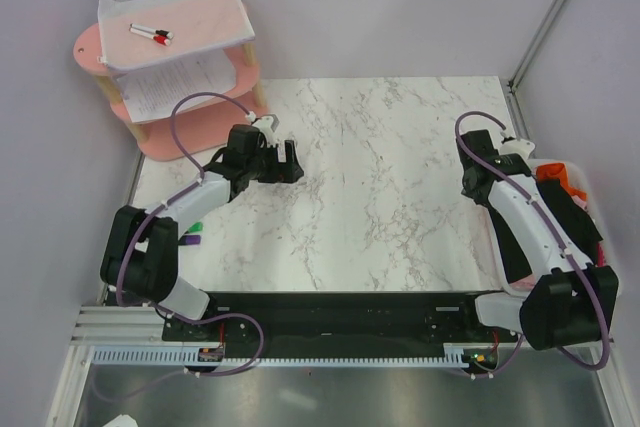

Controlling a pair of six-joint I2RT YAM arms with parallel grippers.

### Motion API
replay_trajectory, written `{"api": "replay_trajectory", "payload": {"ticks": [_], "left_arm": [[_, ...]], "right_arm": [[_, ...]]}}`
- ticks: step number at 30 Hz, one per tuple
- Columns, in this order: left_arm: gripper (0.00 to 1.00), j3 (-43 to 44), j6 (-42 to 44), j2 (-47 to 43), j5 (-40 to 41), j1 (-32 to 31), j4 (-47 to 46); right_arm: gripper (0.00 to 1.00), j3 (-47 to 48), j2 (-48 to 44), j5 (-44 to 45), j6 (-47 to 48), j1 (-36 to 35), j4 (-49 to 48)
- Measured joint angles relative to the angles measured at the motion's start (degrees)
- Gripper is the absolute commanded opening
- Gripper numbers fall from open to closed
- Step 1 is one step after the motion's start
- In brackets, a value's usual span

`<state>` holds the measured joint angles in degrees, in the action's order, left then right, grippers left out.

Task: Fold and stack the t-shirts
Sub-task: Grab crumpled tshirt from bin with the right arm

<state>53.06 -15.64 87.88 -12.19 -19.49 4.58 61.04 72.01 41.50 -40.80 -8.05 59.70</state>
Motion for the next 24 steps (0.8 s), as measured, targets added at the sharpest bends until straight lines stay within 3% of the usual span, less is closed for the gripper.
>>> {"api": "replay_trajectory", "payload": {"ticks": [2, 5, 6, 9, 17, 24], "left_arm": [[1.00, 0.02, 0.00, -0.94, 0.02, -0.04, 0.07], [1.00, 0.02, 0.00, -1.84, 0.02, -0.13, 0.04], [1.00, 0.02, 0.02, -1.92, 0.02, -0.17, 0.04], [1.00, 0.02, 0.02, -1.92, 0.04, -0.26, 0.13], [1.00, 0.02, 0.02, -1.92, 0.74, -0.55, 0.68], [1.00, 0.02, 0.00, -1.95, 2.08, -0.63, 1.36]], "right_arm": [[0.80, -1.27, 0.17, 0.24, 0.24, 0.85, -1.18], [0.63, -3.54, 0.33, 0.33, 0.83, 2.73, -3.34], [0.42, -4.07, 0.55, 0.39, 1.20, 3.39, -4.00], [0.00, -5.92, 1.66, -0.07, 2.73, 5.97, -7.06], [0.00, -6.45, -0.44, -2.45, 6.08, 7.67, -10.03], [0.00, 8.33, -6.01, -3.17, 12.11, 7.87, -11.37]]}}
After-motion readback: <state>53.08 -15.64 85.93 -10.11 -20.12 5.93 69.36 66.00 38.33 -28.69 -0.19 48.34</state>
